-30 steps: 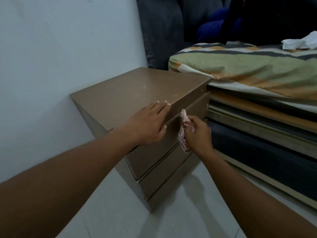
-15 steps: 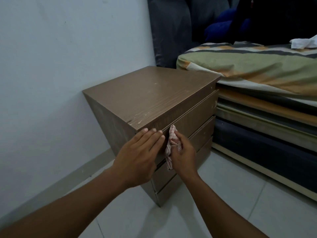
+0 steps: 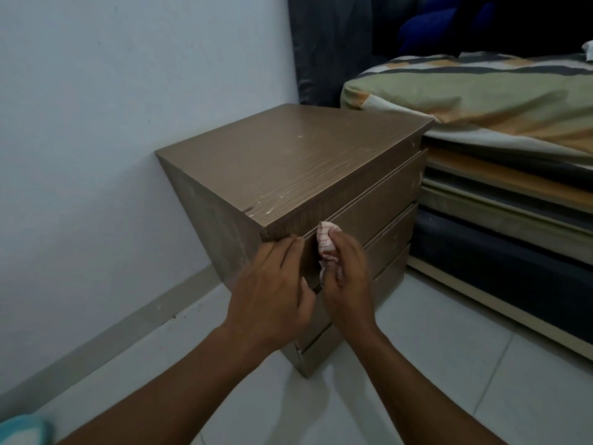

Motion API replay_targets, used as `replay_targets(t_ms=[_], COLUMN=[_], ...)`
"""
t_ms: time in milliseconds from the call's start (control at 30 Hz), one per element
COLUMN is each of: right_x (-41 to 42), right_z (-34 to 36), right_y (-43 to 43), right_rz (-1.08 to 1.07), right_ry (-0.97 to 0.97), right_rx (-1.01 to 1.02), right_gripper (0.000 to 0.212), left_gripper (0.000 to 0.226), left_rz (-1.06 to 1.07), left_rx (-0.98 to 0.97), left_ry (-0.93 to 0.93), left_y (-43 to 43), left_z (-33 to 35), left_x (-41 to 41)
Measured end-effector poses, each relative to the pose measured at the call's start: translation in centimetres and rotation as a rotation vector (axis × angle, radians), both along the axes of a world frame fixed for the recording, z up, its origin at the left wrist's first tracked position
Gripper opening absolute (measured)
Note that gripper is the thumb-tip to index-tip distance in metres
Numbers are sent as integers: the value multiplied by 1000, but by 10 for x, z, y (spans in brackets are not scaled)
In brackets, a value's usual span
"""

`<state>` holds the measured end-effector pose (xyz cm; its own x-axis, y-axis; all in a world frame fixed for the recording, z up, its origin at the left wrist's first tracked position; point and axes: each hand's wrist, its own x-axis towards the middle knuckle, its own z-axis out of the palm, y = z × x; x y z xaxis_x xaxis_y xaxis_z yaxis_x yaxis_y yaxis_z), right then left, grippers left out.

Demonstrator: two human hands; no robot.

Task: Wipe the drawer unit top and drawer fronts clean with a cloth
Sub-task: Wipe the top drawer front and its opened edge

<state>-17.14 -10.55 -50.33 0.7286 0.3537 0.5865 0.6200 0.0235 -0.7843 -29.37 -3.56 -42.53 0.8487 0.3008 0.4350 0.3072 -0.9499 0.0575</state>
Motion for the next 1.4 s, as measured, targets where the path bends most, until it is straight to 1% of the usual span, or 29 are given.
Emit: replay_targets(t_ms=[67, 133, 233, 367, 500, 600, 767, 900, 1000, 1167, 1400], right_x=[16, 32, 54, 67, 69, 70, 71, 70, 71, 73, 76], right_z=[13, 27, 39, 39, 38, 39, 42, 46, 49, 52, 51], right_y=[-2, -3, -6, -14, -15, -16, -19, -23, -24, -27, -29], right_rz=[-17, -21, -19, -16, -3, 3, 25, 48, 61, 79, 91], right_ry=[-139, -229, -313, -427, -435, -435, -415, -392, -395, -399, -394], right_rx=[-71, -154, -230, -309, -337, -356, -349, -350, -359, -382, -393], right_gripper=[47, 48, 46, 48, 50, 50, 50, 50, 51, 51, 52], left_gripper=[59, 59, 59, 57, 58, 63, 70, 83, 94, 95, 100], left_rz=[-4, 3, 27, 71, 121, 153, 193, 240, 288, 329, 303], left_rx=[15, 41, 57, 41, 57, 91, 86, 85, 62, 69, 90], left_ry=[5, 11, 16, -21, -22, 16, 16, 39, 22, 39, 15], left_y=[2, 1, -1, -4, -7, -11, -18, -28, -37, -39, -44], left_z=[1, 0, -3, -3, -3, -7, -4, -2, -2, -1, -9], left_x=[1, 2, 6, 15, 20, 21, 26, 29, 33, 36, 35])
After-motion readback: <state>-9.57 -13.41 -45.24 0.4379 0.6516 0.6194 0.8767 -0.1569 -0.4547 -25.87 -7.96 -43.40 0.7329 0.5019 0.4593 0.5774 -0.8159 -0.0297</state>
